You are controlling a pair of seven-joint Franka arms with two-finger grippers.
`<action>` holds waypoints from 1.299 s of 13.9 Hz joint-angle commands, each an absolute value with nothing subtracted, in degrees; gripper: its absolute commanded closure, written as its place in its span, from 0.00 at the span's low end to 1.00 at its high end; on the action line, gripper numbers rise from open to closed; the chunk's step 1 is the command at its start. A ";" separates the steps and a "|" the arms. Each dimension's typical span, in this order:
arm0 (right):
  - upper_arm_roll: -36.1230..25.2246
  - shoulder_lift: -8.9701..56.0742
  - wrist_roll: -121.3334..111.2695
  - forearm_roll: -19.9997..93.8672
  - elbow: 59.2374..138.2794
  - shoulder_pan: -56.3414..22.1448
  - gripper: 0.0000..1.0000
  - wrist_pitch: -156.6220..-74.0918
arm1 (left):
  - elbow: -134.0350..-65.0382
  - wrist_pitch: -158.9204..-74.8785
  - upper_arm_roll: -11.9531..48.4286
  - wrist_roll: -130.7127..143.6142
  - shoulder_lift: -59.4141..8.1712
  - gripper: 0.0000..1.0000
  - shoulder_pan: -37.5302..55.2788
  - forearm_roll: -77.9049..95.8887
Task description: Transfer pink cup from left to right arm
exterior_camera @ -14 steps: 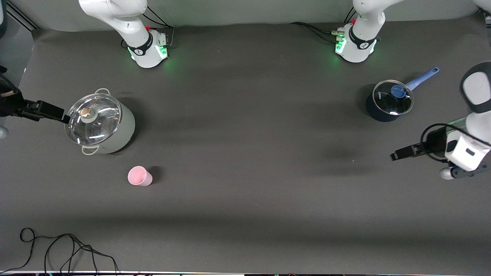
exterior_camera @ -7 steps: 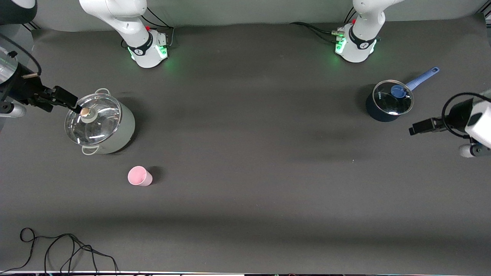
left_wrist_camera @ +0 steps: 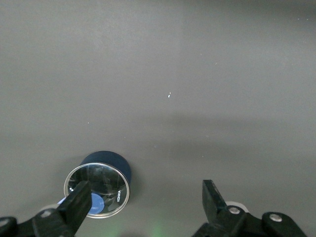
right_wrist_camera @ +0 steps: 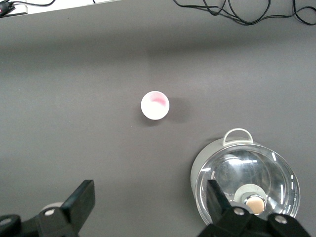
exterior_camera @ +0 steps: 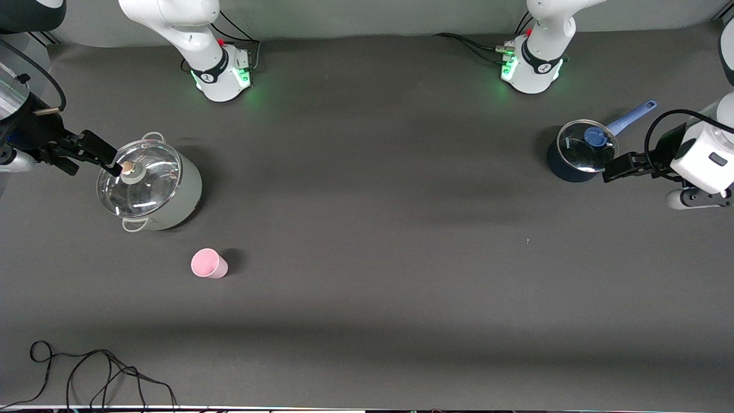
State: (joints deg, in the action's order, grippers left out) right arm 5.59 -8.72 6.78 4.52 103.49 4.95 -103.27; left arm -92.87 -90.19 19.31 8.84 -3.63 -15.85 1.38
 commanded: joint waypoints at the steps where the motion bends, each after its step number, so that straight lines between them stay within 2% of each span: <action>1: 6.15 -9.93 7.73 5.71 104.24 5.71 0.00 -103.28 | -93.96 -90.09 7.07 7.84 -2.02 0.00 -3.73 0.61; 5: 6.24 -9.93 7.73 5.63 104.06 5.71 0.00 -102.92 | -93.61 -89.65 1.50 0.88 -2.11 0.00 0.70 1.32; 18: 6.77 -9.93 7.82 5.62 103.62 5.80 0.00 -102.22 | -92.02 -88.42 1.76 0.53 -2.29 0.00 0.62 0.35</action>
